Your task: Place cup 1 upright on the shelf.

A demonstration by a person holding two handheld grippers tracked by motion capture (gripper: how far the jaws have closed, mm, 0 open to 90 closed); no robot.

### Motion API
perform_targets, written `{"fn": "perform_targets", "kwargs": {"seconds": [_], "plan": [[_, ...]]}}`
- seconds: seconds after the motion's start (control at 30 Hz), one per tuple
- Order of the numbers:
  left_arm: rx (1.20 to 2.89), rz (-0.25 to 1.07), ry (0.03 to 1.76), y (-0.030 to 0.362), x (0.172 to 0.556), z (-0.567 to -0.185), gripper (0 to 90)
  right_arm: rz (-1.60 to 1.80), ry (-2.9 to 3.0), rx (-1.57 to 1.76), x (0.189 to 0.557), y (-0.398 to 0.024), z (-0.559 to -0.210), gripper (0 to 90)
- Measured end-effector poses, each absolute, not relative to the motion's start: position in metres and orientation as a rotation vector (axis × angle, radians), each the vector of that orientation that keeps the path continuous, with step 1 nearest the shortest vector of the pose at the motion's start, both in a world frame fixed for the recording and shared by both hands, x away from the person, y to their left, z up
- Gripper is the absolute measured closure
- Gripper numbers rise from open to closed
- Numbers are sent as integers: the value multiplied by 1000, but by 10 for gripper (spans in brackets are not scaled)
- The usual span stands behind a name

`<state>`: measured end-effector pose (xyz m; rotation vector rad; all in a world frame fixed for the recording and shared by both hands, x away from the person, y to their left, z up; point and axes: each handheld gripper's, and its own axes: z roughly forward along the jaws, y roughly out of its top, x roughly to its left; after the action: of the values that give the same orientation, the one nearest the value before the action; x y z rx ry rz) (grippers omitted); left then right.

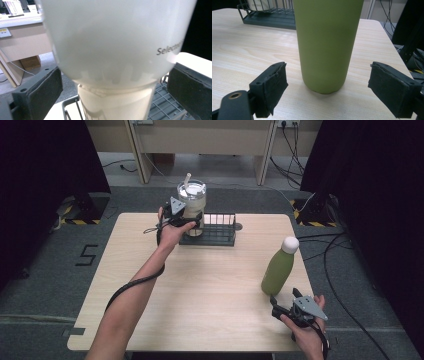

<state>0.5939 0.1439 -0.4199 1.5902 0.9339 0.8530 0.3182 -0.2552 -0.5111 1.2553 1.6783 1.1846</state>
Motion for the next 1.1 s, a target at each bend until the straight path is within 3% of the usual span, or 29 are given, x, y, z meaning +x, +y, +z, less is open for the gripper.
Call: {"fn": "perform_targets", "kwargs": {"seconds": [1.1], "plan": [[1603,873,913,175,544,-430,0,1199,1669,1263,317,-255,-509,148]]}}
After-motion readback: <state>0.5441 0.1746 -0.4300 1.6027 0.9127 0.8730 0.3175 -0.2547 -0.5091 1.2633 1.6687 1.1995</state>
